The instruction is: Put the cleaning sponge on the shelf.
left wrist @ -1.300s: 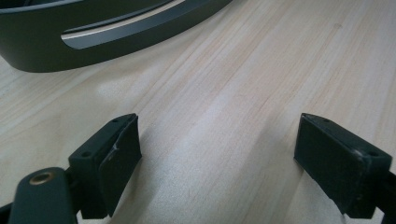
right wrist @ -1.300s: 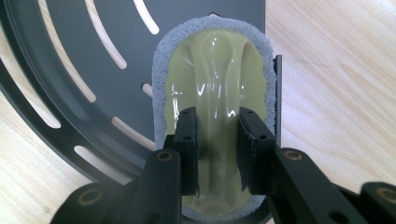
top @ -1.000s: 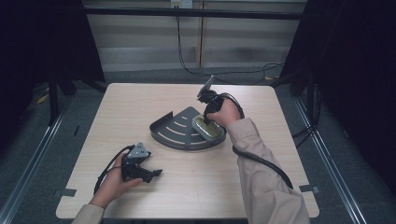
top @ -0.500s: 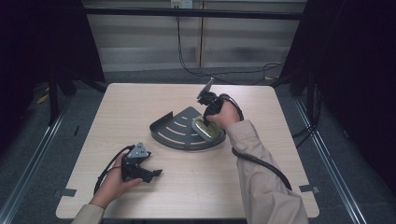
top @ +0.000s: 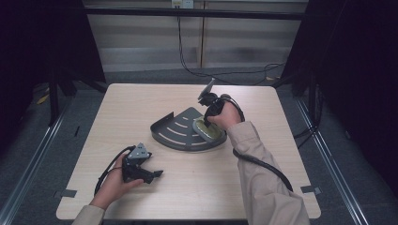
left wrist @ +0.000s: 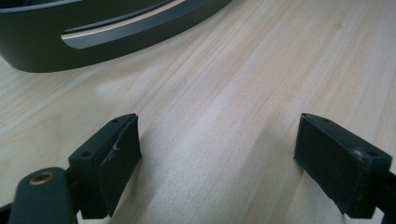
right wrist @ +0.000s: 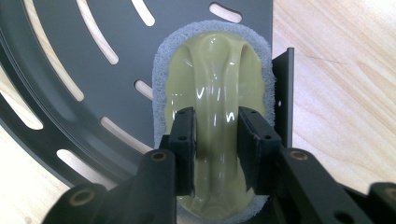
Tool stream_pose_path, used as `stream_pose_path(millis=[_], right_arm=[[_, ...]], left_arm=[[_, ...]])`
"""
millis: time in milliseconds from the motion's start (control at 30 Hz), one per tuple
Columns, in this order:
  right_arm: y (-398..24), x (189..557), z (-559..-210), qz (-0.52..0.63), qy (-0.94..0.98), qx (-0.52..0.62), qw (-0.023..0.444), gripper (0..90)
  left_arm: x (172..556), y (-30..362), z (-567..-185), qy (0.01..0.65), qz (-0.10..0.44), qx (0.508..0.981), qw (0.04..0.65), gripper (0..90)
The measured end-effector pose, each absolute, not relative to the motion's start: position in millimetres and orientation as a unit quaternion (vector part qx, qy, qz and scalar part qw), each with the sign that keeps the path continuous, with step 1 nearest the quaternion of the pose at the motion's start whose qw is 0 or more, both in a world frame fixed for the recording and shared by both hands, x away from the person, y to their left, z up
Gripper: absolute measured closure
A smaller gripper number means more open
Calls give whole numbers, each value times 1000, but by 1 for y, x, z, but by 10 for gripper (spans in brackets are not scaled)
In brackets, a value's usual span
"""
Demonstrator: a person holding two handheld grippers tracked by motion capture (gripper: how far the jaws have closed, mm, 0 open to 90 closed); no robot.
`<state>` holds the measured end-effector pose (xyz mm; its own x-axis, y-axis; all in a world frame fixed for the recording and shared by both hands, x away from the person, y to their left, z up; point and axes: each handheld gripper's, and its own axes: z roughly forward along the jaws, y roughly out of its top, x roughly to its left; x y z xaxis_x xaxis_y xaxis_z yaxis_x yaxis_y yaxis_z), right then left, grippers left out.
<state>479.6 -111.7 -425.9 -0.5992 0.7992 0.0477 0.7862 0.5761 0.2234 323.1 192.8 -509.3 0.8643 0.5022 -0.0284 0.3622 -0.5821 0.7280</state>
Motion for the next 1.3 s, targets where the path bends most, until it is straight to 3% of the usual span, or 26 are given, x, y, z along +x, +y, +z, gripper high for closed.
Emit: stream_pose_path(millis=[333,600,767,1300], right_arm=[[-118,477,-420,118,881,457,28,532],[-124,473,-413,123,878,462,41,344],[-126,469,-410,133,878,458,45,278],[-139,458,-409,152,879,451,41,214]], left_arm=[[323,193,-509,244,92,885,386,139],[323,193,-509,245,89,885,387,139],[323,193,-509,245,92,884,387,139],[323,193,-509,244,91,884,387,139]])
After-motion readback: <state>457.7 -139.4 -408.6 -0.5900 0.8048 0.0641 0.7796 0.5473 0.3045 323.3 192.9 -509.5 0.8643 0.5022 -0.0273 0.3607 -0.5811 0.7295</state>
